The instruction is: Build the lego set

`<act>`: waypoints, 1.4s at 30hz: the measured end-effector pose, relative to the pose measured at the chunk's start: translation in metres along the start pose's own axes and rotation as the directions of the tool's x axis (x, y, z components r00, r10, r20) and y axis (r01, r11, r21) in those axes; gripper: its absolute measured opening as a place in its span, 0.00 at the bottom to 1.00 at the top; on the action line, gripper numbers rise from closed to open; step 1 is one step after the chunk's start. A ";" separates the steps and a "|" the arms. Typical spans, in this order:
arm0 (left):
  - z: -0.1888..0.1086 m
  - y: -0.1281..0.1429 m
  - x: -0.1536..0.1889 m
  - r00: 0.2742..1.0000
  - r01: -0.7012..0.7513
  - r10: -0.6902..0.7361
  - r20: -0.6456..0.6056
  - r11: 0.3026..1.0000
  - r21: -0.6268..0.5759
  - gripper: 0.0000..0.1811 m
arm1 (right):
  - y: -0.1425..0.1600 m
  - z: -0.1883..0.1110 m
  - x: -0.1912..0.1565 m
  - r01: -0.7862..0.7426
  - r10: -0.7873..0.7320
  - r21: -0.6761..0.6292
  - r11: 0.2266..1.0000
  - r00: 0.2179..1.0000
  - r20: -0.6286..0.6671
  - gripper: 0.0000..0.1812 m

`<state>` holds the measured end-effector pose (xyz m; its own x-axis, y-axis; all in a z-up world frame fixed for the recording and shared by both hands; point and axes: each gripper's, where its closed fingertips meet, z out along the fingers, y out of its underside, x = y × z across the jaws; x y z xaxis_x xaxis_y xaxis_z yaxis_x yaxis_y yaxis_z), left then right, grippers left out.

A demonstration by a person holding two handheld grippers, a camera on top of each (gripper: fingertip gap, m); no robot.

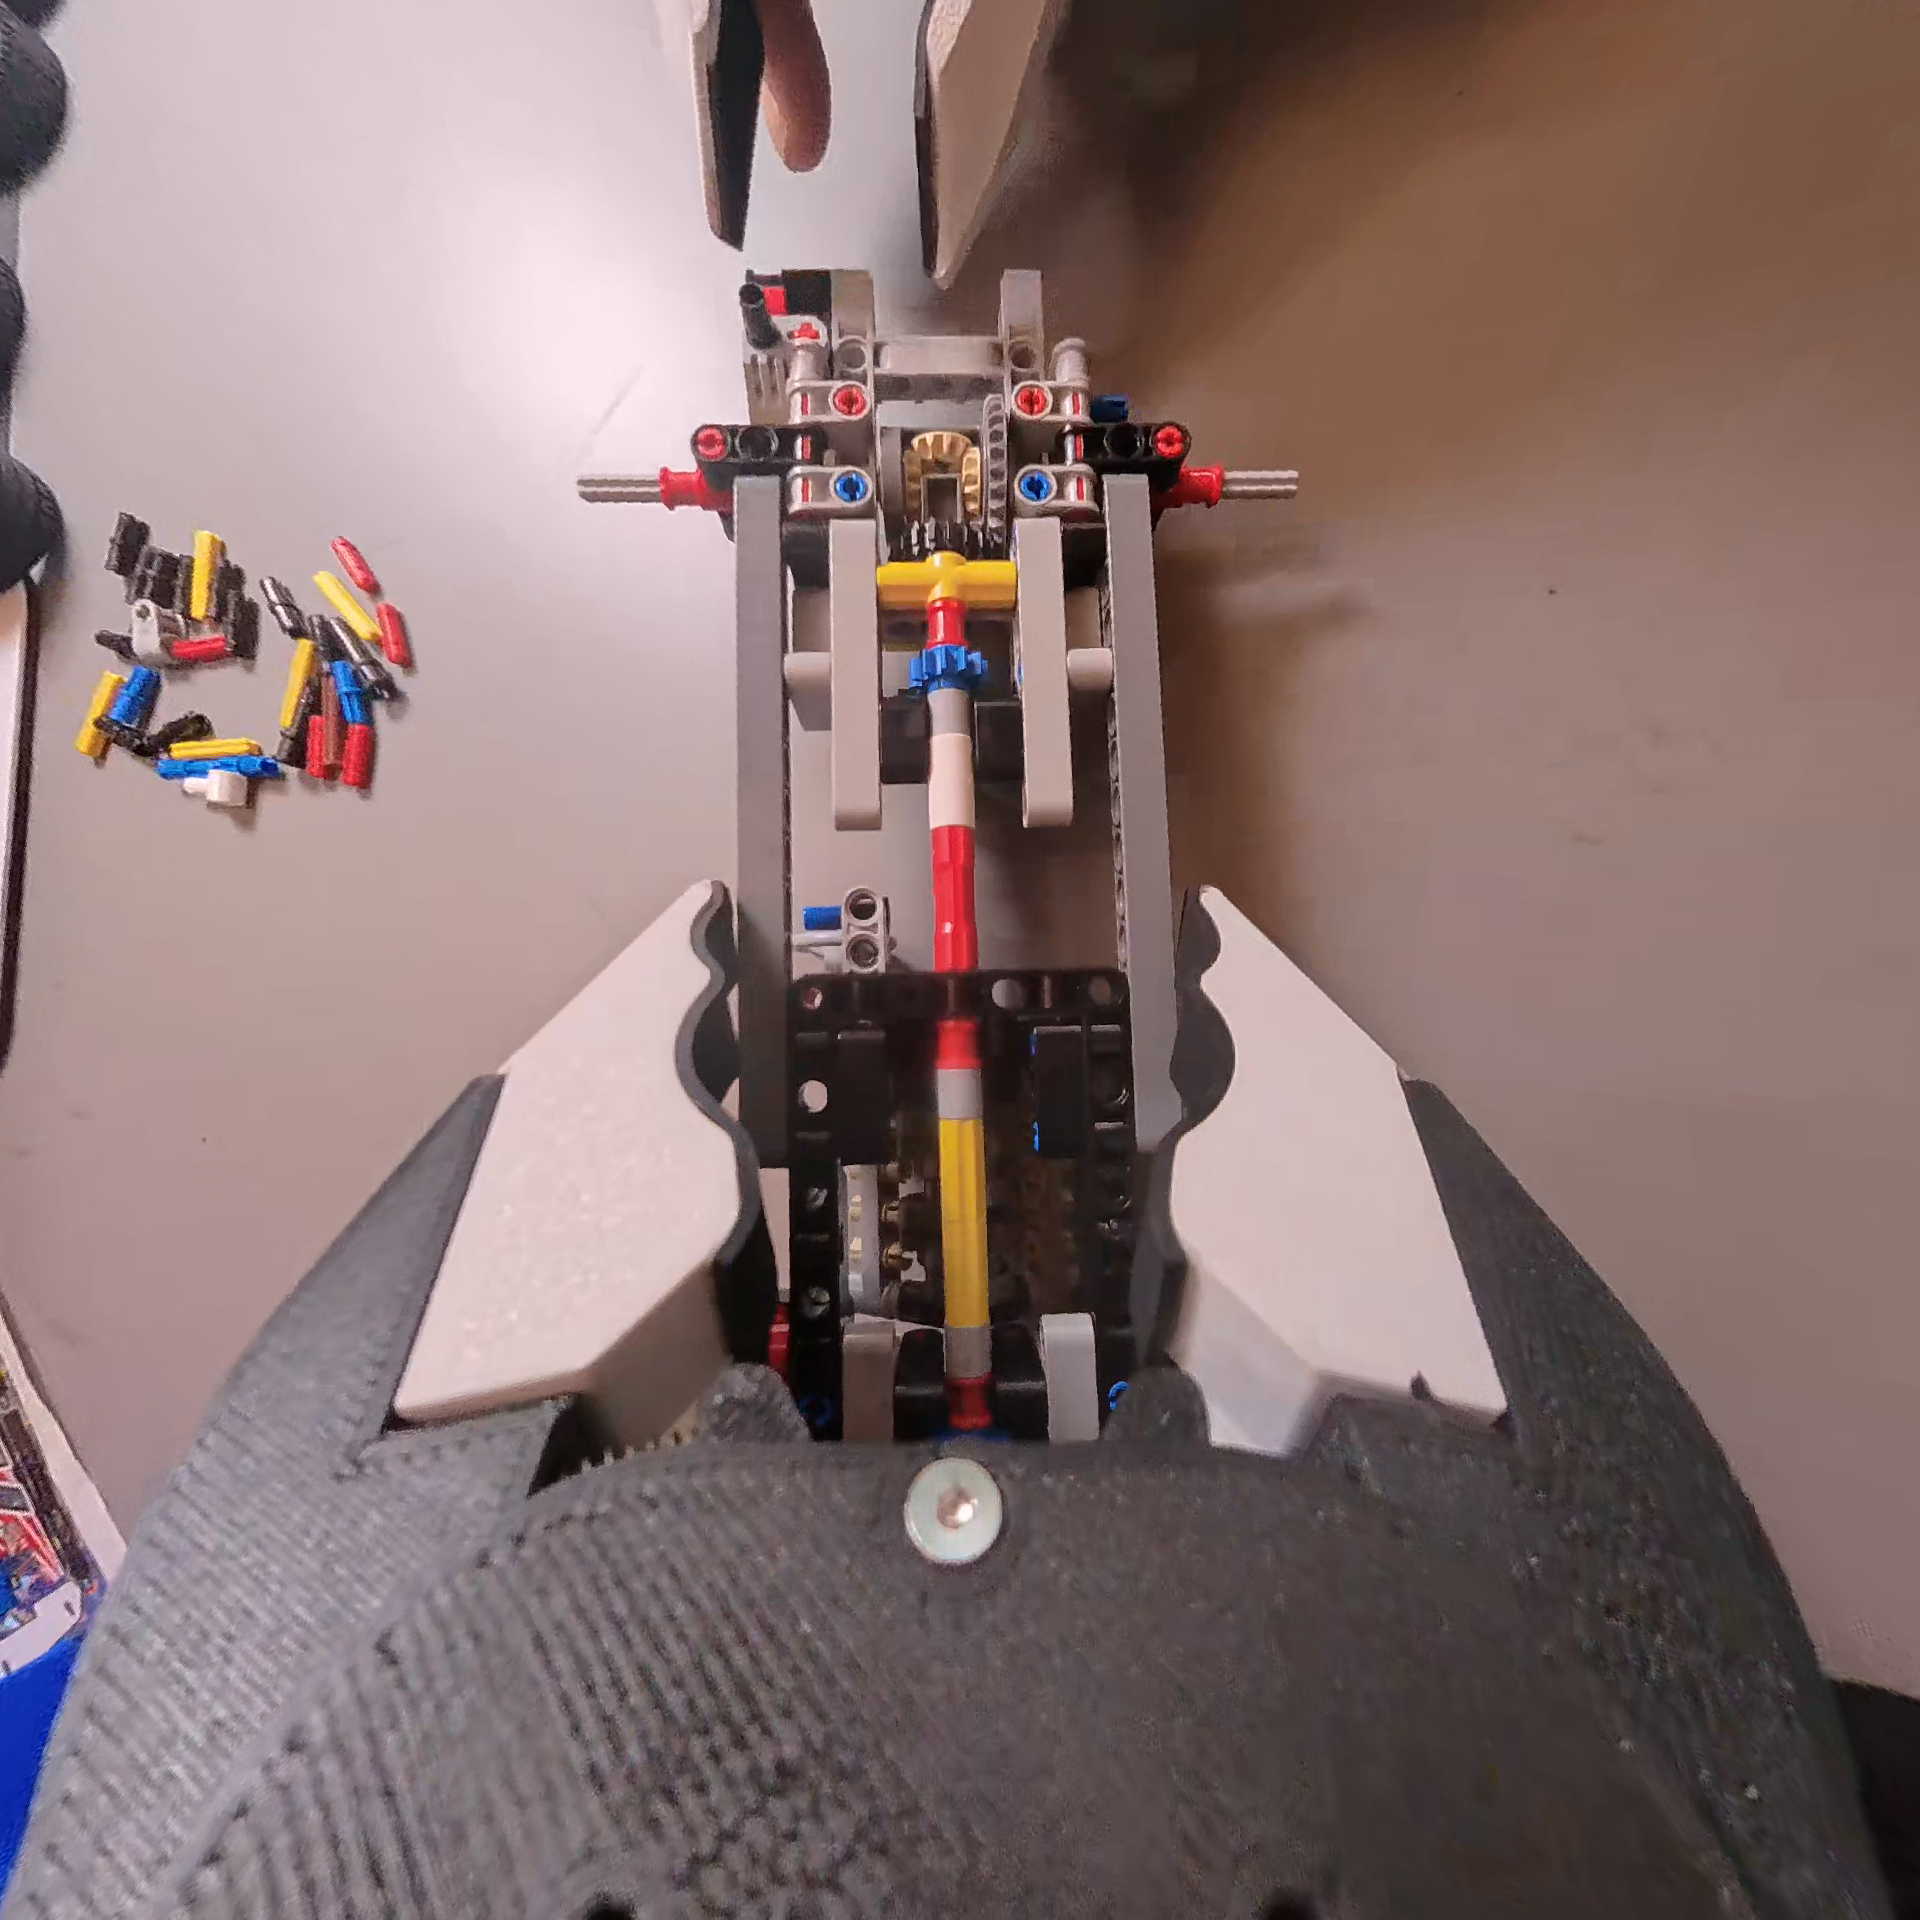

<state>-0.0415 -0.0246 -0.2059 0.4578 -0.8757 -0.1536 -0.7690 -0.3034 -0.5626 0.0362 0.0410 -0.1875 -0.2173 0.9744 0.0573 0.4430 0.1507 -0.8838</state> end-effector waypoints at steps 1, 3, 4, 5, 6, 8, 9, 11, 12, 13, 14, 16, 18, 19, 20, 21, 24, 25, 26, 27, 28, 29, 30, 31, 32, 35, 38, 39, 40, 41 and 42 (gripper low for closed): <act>0.001 -0.003 -0.001 1.000 0.004 -0.004 0.005 1.000 0.016 0.46 | -0.002 -0.003 0.002 -0.005 0.005 0.013 1.000 1.000 -0.011 0.18; -0.004 -0.017 -0.006 0.999 0.014 -0.017 0.033 0.995 0.099 0.46 | -0.005 -0.009 0.004 -0.015 0.016 0.040 0.999 1.000 -0.026 0.18; -0.011 -0.026 -0.010 0.998 0.025 -0.035 0.058 0.987 0.159 0.46 | -0.006 -0.011 0.005 -0.019 0.021 0.051 0.998 0.999 -0.035 0.18; -0.019 -0.035 -0.016 0.994 0.041 -0.062 0.087 0.973 0.226 0.46 | -0.006 -0.013 0.006 -0.021 0.024 0.060 0.998 0.999 -0.044 0.18; -0.029 -0.042 -0.023 0.989 0.059 -0.097 0.115 0.954 0.295 0.46 | -0.007 -0.014 0.007 -0.021 0.025 0.068 0.997 0.998 -0.051 0.18; -0.052 -0.050 -0.035 0.971 0.095 -0.178 0.161 0.902 0.422 0.47 | -0.009 -0.015 0.009 -0.019 0.025 0.083 0.996 0.997 -0.067 0.18; -0.063 -0.050 -0.040 0.959 0.110 -0.218 0.179 0.874 0.473 0.47 | -0.011 -0.015 0.011 -0.016 0.023 0.093 0.996 0.997 -0.076 0.17; -0.086 -0.045 -0.047 0.931 0.131 -0.297 0.211 0.812 0.568 0.46 | -0.015 -0.016 0.013 -0.011 0.021 0.112 0.994 0.996 -0.092 0.17; -0.097 -0.041 -0.051 0.912 0.139 -0.343 0.225 0.774 0.617 0.45 | -0.016 -0.016 0.015 -0.008 0.021 0.124 0.992 0.994 -0.107 0.17; -0.108 -0.034 -0.055 0.890 0.153 -0.394 0.230 0.732 0.663 0.43 | -0.018 -0.017 0.017 -0.003 0.020 0.135 0.991 0.992 -0.125 0.17; -0.117 -0.027 -0.058 0.866 0.166 -0.444 0.229 0.688 0.707 0.39 | -0.019 -0.018 0.020 0.001 0.021 0.149 0.989 0.989 -0.147 0.17; -0.136 -0.011 -0.061 0.822 0.151 -0.520 0.234 0.595 0.789 0.23 | -0.024 -0.021 0.030 0.005 0.035 0.190 0.982 0.978 -0.207 0.17; -0.149 0.008 -0.066 0.780 0.116 -0.572 0.254 0.531 0.839 0.11 | -0.032 -0.028 0.040 0.008 0.059 0.244 0.970 0.962 -0.267 0.17; -0.151 0.019 -0.070 0.757 0.113 -0.597 0.267 0.521 0.846 0.06 | -0.035 -0.032 0.045 0.008 0.075 0.272 0.962 0.953 -0.294 0.16; -0.153 0.028 -0.073 0.737 0.115 -0.619 0.272 0.511 0.852 0.03 | -0.038 -0.036 0.049 0.008 0.090 0.298 0.955 0.944 -0.316 0.15; -0.153 0.033 -0.074 0.729 0.122 -0.633 0.262 0.496 0.860 0.01 | -0.040 -0.040 0.053 0.009 0.104 0.318 0.948 0.936 -0.337 0.14; -0.147 0.033 -0.072 0.747 0.148 -0.628 0.218 0.477 0.867 0.00 | -0.041 -0.049 0.062 0.029 0.116 0.341 0.940 0.910 -0.397 0.10; -0.143 0.032 -0.071 0.755 0.153 -0.618 0.218 0.490 0.858 0.00 | -0.040 -0.051 0.065 0.038 0.114 0.341 0.939 0.903 -0.415 0.08; -0.139 0.032 -0.071 0.758 0.159 -0.612 0.226 0.510 0.846 0.00 | -0.040 -0.052 0.068 0.047 0.113 0.341 0.939 0.894 -0.435 0.06; -0.136 0.033 -0.072 0.755 0.159 -0.610 0.241 0.528 0.834 0.00 | -0.039 -0.054 0.070 0.055 0.112 0.340 0.939 0.885 -0.452 0.03; -0.134 0.034 -0.072 0.750 0.157 -0.610 0.257 0.541 0.827 0.00 | -0.038 -0.055 0.072 0.062 0.110 0.339 0.939 0.879 -0.464 0.00; -0.132 0.036 -0.073 0.745 0.158 -0.612 0.265 0.548 0.821 0.00 | -0.038 -0.056 0.073 0.066 0.110 0.339 0.938 0.874 -0.474 0.00; -0.131 0.037 -0.074 0.741 0.161 -0.614 0.271 0.555 0.816 0.00 | -0.037 -0.056 0.075 0.065 0.115 0.341 0.938 0.869 -0.481 0.00; -0.130 0.039 -0.075 0.735 0.158 -0.616 0.283 0.561 0.812 0.00 | -0.036 -0.056 0.076 0.061 0.120 0.345 0.937 0.869 -0.480 0.00; -0.130 0.041 -0.076 0.730 0.151 -0.616 0.298 0.570 0.808 0.00 | -0.035 -0.056 0.077 0.056 0.125 0.347 0.936 0.869 -0.479 0.00; -0.125 0.045 -0.078 0.722 0.159 -0.616 0.316 0.592 0.790 0.13 | -0.031 -0.055 0.080 0.058 0.128 0.345 0.937 0.860 -0.494 0.00; -0.120 0.045 -0.078 0.729 0.192 -0.625 0.279 0.579 0.793 0.25 | -0.027 -0.054 0.084 0.058 0.134 0.347 0.936 0.852 -0.506 0.00; -0.119 0.045 -0.078 0.732 0.202 -0.627 0.267 0.574 0.794 0.26 | -0.025 -0.054 0.085 0.056 0.138 0.348 0.936 0.850 -0.508 0.00; -0.118 0.044 -0.078 0.735 0.204 -0.626 0.262 0.572 0.795 0.26 | -0.024 -0.053 0.086 0.050 0.144 0.349 0.936 0.850 -0.508 0.00; -0.118 0.044 -0.077 0.737 0.204 -0.624 0.259 0.571 0.795 0.26 | -0.025 -0.053 0.087 0.047 0.148 0.356 0.933 0.852 -0.502 0.02; -0.118 0.044 -0.077 0.738 0.205 -0.624 0.258 0.572 0.794 0.24 | -0.026 -0.053 0.087 0.044 0.155 0.366 0.930 0.854 -0.497 0.04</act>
<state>-0.1636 -0.0148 -0.1228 0.9327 -0.3597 0.0277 0.0086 -0.0545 -0.9985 0.0520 0.1309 -0.1346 0.3150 0.9383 0.1430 0.0841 0.1225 -0.9889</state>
